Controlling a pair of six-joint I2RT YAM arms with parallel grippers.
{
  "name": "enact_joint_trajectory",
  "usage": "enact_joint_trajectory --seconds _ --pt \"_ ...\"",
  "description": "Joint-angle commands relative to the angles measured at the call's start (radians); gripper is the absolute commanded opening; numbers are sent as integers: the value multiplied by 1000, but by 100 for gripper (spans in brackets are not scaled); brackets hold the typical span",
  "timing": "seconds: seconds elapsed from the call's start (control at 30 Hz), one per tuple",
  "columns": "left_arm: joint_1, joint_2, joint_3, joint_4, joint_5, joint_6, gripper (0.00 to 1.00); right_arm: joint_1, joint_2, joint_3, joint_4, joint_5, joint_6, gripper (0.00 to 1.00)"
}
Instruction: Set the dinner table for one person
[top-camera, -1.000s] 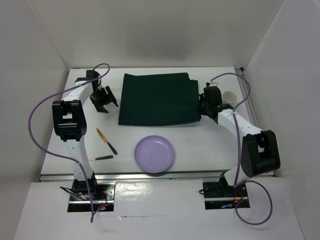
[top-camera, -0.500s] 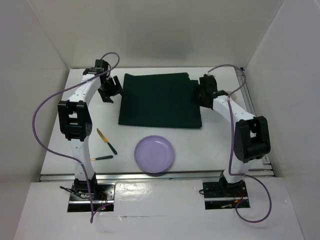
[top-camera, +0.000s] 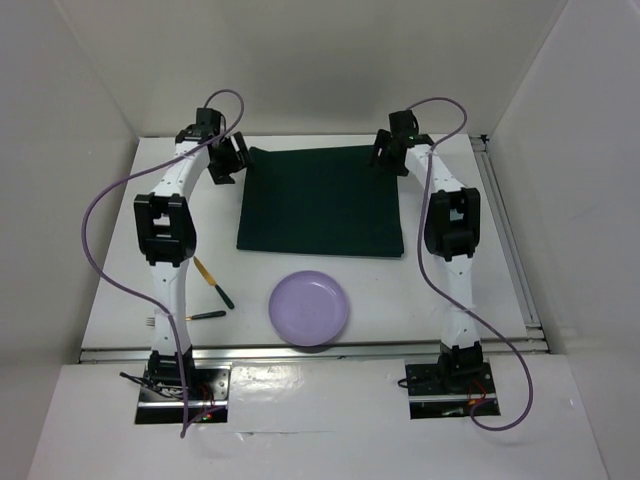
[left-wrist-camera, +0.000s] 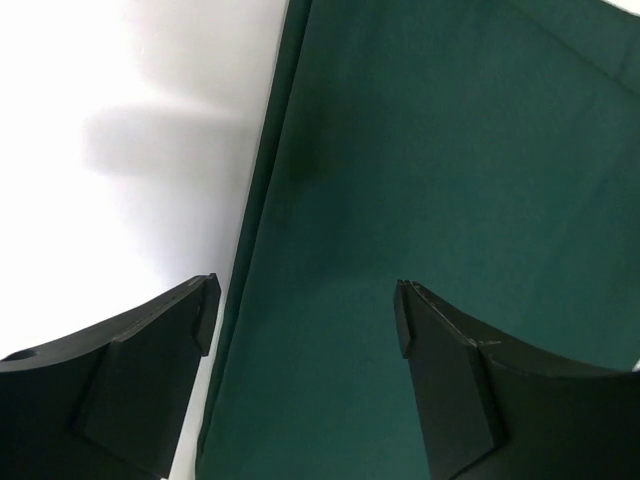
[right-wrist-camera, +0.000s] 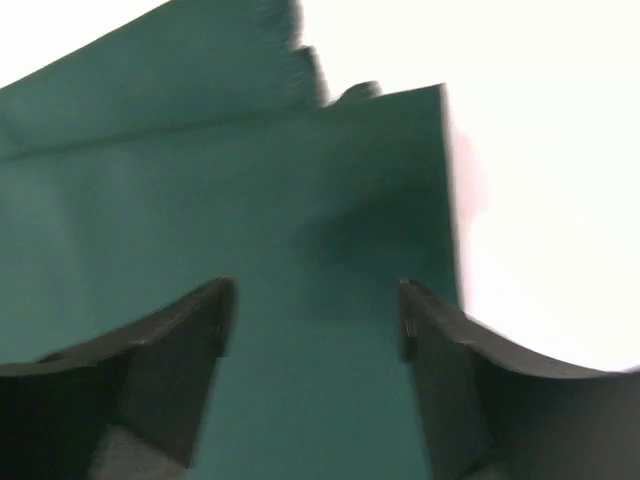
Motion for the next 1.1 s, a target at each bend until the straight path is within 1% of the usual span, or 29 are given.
enact_joint_trajectory --seconds 0.0,0.1,0.2,0.27,0.37,0.47,0.5,0.53,0.63,0.67,0.7,0.73,0.77,0.8,0.83,0.87,0.9,1.07 --pt "-6 18 46 103 34 6 89 -24 82 155 -124 7 16 80" --pt "-6 50 72 138 8 6 89 -35 119 180 -105 36 7 89" --pt "-17 73 73 172 -38 6 89 -45 142 169 -92 57 -3 91" --pt "-17 93 86 183 -38 6 89 -55 153 157 -69 15 -3 91" --pt "-17 133 117 183 -48 -12 89 -64 164 117 -23 -48 -13 86" --pt "-17 156 117 203 -36 -32 89 -64 164 96 21 -136 -13 72" --pt "-17 156 117 203 -35 -32 89 -64 164 96 21 -136 -13 68" --pt "-17 170 117 203 -35 -32 88 -64 164 86 35 -148 -13 53" --pt "-17 182 126 203 -25 -32 82 -64 164 86 44 -148 -13 29" --pt "-17 182 126 203 -13 -32 78 -64 164 86 44 -148 -13 14" --pt "-17 182 126 214 -12 -32 72 -64 164 95 44 -139 -13 8" --pt "-17 182 126 214 -12 -32 54 -64 154 96 55 -124 -13 4" --pt "-17 182 114 223 -12 -32 44 -64 145 96 55 -115 -4 1" --pt "-17 172 105 223 -12 -32 33 -64 121 86 66 -105 -4 0" --pt "-17 172 105 223 -12 -32 13 -64 107 68 75 -86 -4 0" --pt "-17 161 96 223 -3 -32 4 -64 92 59 75 -85 -4 0" --pt "-6 146 80 223 7 -32 0 -64 61 41 90 -75 -4 0" --pt "35 69 -16 269 69 -43 0 -64 0 31 115 -65 -15 4"
